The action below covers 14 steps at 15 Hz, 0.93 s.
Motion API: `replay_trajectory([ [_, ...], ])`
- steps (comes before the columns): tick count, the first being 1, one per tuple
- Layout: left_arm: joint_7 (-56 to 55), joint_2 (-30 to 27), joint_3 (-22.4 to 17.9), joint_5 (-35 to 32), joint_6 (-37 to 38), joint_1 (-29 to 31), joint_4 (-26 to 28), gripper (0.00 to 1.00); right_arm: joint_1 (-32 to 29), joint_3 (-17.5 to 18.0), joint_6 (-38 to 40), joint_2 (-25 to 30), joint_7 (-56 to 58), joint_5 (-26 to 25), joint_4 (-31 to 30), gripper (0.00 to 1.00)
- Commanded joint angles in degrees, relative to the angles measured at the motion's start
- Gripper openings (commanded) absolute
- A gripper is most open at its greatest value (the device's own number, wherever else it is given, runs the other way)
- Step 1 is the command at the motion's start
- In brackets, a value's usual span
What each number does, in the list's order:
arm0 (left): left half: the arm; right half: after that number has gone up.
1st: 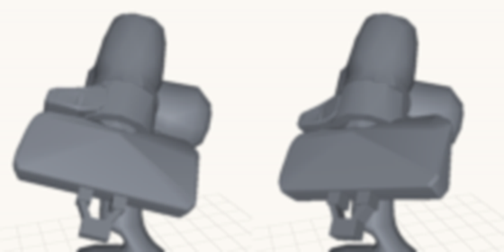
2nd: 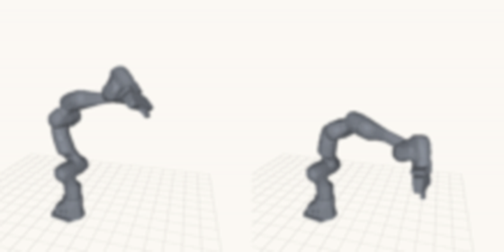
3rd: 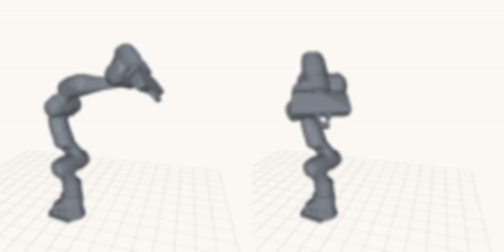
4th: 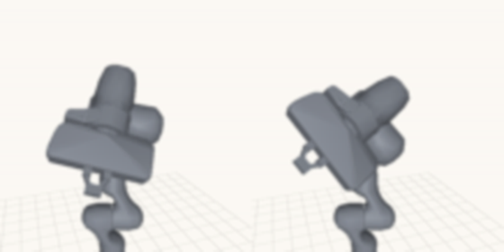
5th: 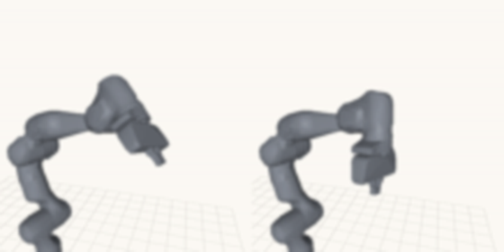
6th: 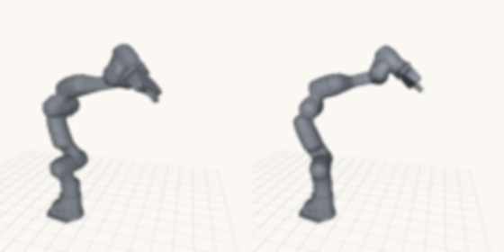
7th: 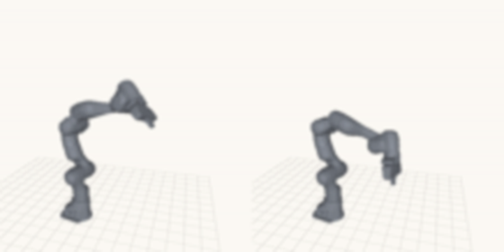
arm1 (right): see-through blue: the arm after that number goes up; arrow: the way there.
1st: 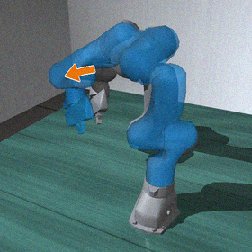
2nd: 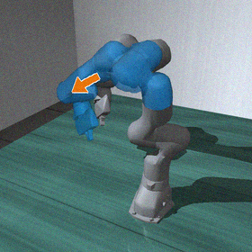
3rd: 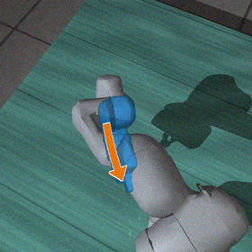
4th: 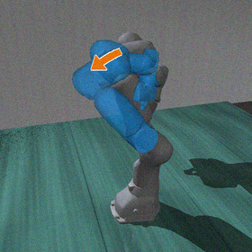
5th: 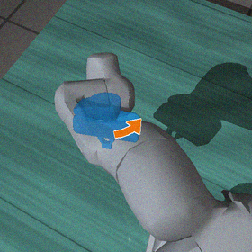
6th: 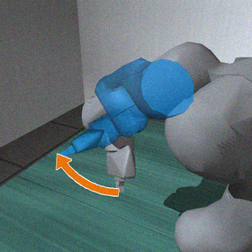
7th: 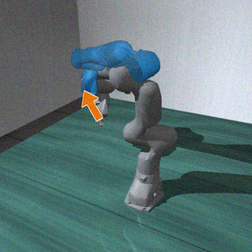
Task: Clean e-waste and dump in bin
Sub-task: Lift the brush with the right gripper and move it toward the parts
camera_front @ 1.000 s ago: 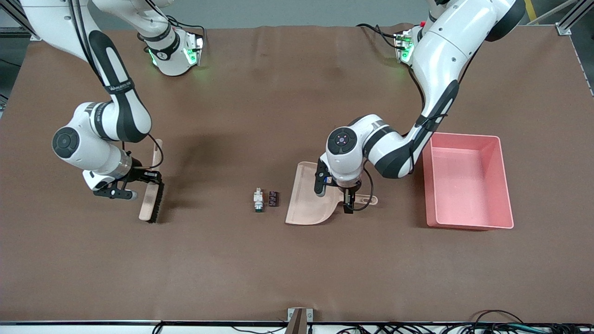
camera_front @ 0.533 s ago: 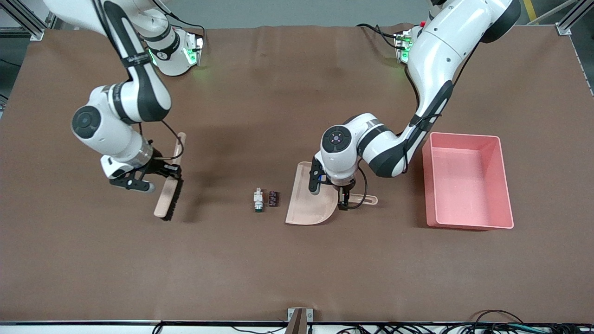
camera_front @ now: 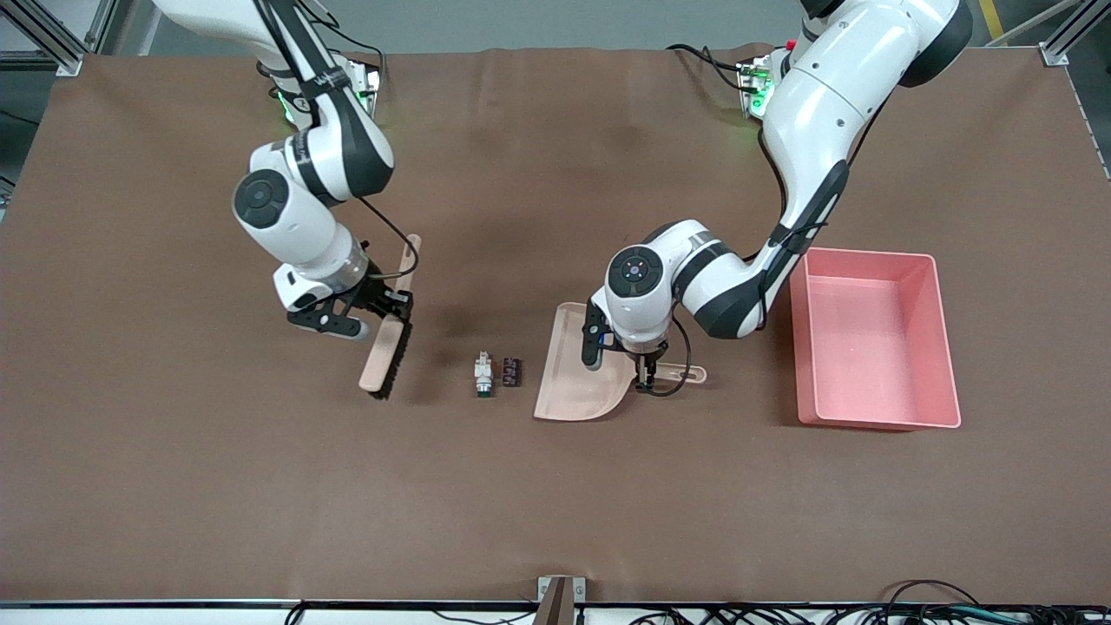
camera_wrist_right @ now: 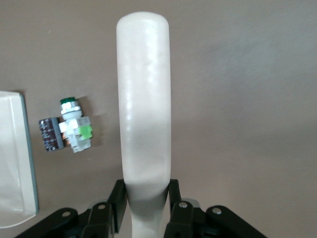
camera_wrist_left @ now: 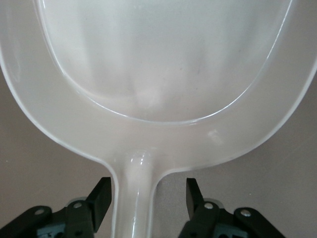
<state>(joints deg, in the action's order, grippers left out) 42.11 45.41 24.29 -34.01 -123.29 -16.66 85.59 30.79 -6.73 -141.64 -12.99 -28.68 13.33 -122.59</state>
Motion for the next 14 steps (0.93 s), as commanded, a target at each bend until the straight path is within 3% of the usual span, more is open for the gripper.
replay_trajectory([
  [1, 0.25, 0.91, -0.04, 0.96, 1.21, -0.57, -1.48, 0.62, 3.04, -0.48, -4.86, -3.78, -0.59, 2.22, -0.01, 0.0],
  [5, 0.69, 1.52, -0.04, 0.79, 1.21, -0.66, -2.19, 0.57, 6.3, -0.48, -9.0, -9.23, -1.38, 4.42, 1.82, 0.0],
  [9, 2.18, 1.52, -0.04, 0.61, 1.12, -0.75, -2.45, 0.43, 7.7, -0.48, -8.39, -13.28, -4.18, 4.42, 6.57, 0.0],
  [12, 2.71, 1.52, -0.04, 0.61, 1.03, -0.92, -3.06, 0.41, 9.03, -0.48, -8.3, -15.83, -5.69, 4.42, 9.3, 0.0],
  [14, 3.42, 1.52, -0.04, 0.61, 1.03, -0.92, -3.06, 0.34, 9.46, -0.48, -8.3, -16.27, -6.3, 4.42, 9.91, 0.0],
])
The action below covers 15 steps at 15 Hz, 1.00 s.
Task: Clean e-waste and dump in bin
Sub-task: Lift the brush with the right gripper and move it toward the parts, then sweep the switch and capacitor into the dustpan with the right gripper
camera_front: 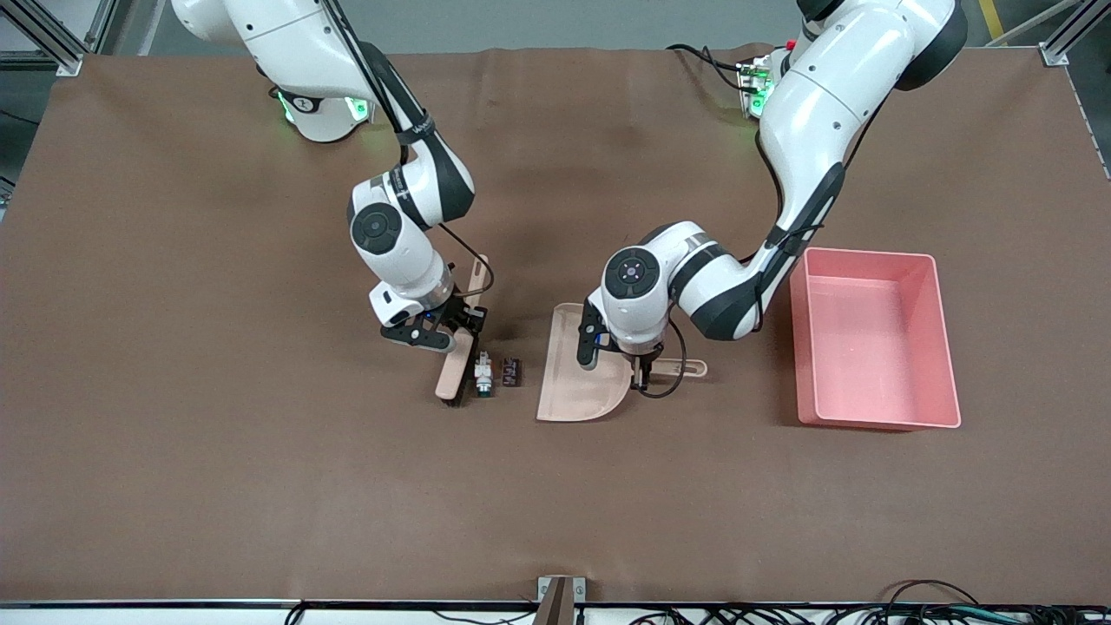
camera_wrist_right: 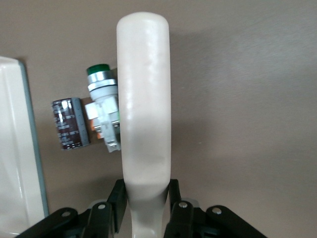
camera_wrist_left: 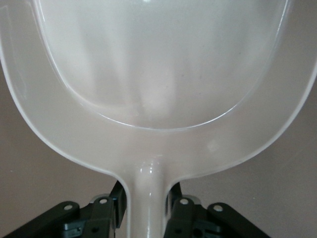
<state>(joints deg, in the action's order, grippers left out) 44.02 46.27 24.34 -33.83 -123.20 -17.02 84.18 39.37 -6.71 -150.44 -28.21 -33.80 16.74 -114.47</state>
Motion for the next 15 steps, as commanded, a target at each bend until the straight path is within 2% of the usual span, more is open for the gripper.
replay_trajectory([
  [1, 1.5, 0.66, -0.08, 0.43, 0.95, -0.47, -1.65, 0.32, 1.32, -0.49, 0.5, -1.58, -1.88, 1.02, 2.41, 0.0],
  [6, 1.5, 0.48, 0.01, 0.6, 1.04, -0.56, -2.09, 0.3, 3.69, -0.14, 0.58, -5.01, -4.87, 1.1, 7.24, 0.0],
  [8, 1.5, 0.48, 0.1, 0.69, 1.04, -0.56, -2.18, 0.34, 3.79, 1.17, 0.58, -5.63, -5.4, 1.45, 8.38, 0.0],
  [11, 1.5, 0.4, 0.18, 0.69, 1.04, -0.56, -2.18, 0.34, 4.05, 2.93, 0.58, -6.42, -5.93, 2.5, 10.32, 0.0],
  [15, 1.68, 0.31, 0.19, 0.61, 1.04, 0.05, -2.1, 0.31, 5.89, 5.66, 2.85, -7.91, -10.15, 3.65, 16.21, 0.0],
])
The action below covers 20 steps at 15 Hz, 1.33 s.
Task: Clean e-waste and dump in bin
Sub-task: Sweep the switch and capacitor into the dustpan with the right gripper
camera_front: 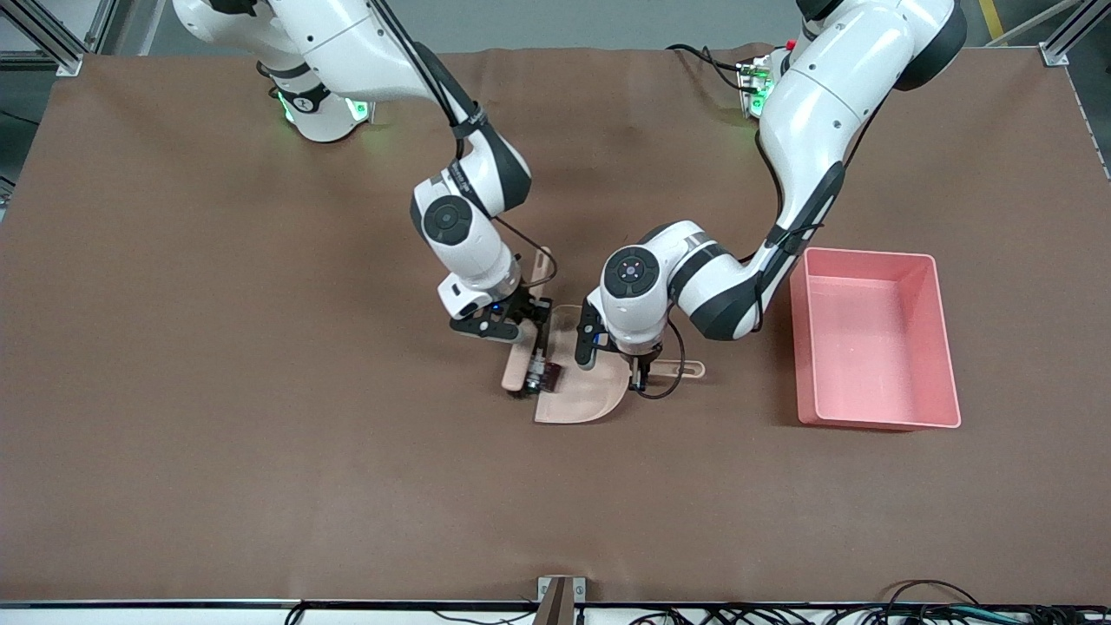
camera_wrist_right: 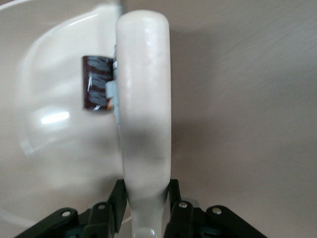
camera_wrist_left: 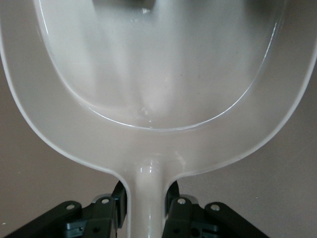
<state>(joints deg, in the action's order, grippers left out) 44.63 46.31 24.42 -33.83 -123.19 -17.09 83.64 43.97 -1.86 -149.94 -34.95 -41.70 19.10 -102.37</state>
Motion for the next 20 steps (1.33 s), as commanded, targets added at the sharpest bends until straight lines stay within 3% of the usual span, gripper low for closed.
replay_trajectory([
  [1, 1.51, 0.19, 0.1, 0.6, 1.02, 0.21, -1.55, 0.31, 1.47, 0.89, 3.94, -1.17, -3.03, 1.38, 4.45, 0.0],
  [7, 1.69, 0.27, 0.1, 0.69, 1.11, 0.12, -1.64, 0.3, 0.95, 0.72, 5.0, -1.0, -3.21, 0.86, 4.55, 0.0],
  [13, 1.69, 0.1, 0.19, 0.95, 1.19, 0.3, -1.64, 0.29, -6.16, 0.19, 16.51, 2.68, 4.68, 0.41, 4.99, 0.0],
  [17, 1.51, 0.1, 0.1, 2.01, 1.19, 0.12, -1.64, 0.23, -10.47, -2.88, 22.48, 6.2, 8.38, -5.99, 4.72, 0.01],
  [20, 0.72, -0.16, 0.1, 2.19, 1.11, -0.31, -1.64, 0.06, -15.47, -4.64, 27.76, 10.06, 15.04, -7.5, 4.28, 0.01],
])
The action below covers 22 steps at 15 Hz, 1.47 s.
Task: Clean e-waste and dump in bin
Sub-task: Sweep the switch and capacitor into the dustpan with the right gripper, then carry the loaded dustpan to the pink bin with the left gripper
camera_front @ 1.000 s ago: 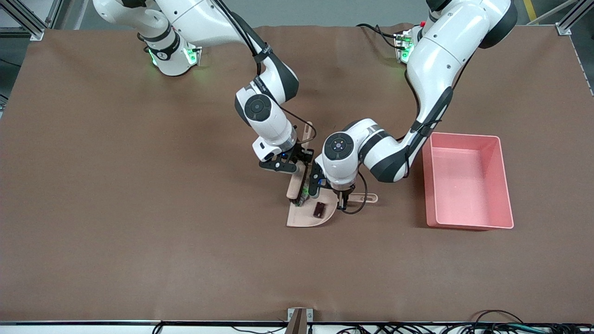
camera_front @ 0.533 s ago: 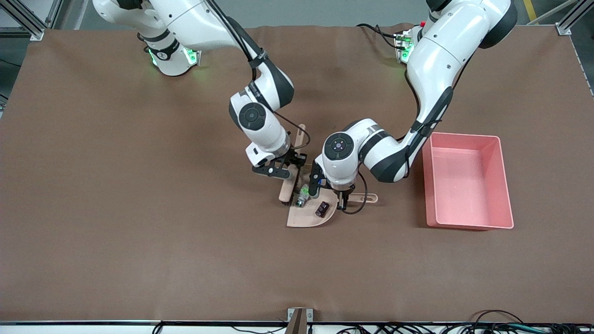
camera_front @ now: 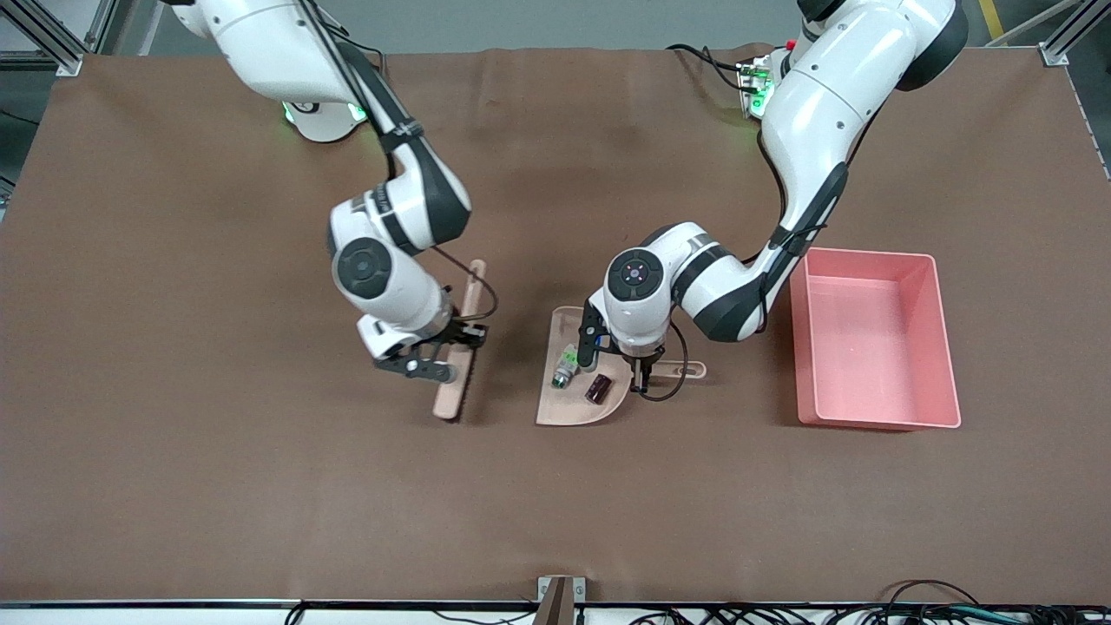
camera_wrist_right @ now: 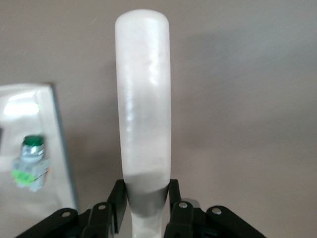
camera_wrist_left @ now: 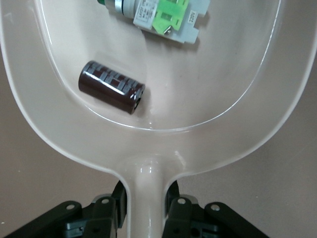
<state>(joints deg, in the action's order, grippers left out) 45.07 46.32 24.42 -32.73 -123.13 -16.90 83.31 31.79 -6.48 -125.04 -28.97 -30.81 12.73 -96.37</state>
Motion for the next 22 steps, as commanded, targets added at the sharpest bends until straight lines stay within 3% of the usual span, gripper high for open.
replay_trajectory([
  [1, -1.72, -0.44, 0.36, 1.09, 1.05, -0.33, -1.39, 0.06, -5.05, -0.03, 4.27, 5.23, 6.27, -1.12, -1.8, 0.01],
  [3, -7.17, -0.88, 0.54, 2.13, 1.05, 0.29, -2.88, 0.04, -9.53, -0.03, 7.08, 7.78, 11.01, -1.82, -2.67, 0.01],
  [8, -6.57, -7.2, 0.63, 7.76, 6.31, 1.16, -3.59, 0.0, -18.59, -0.12, 8.67, 14.72, 22.0, -2.53, -8.12, 0.01],
  [13, 3.85, -14.67, 0.97, 12.51, 9.31, 8.0, -0.1, 0.0, -24.83, -0.03, 7.88, 17.98, 28.77, -4.73, -14.18, 0.01],
  [17, 15.64, -19.5, 13.43, 13.83, 9.05, 27.74, 7.9, 0.0, -28.26, -0.03, 2.28, 17.98, 34.75, -4.73, -19.98, 0.01],
  [22, 34.96, -24.17, 31.01, 13.57, 8.78, 59.73, 17.84, 0.0, -28.62, -0.03, -10.1, 17.37, 35.29, -4.73, -28.06, 0.01],
])
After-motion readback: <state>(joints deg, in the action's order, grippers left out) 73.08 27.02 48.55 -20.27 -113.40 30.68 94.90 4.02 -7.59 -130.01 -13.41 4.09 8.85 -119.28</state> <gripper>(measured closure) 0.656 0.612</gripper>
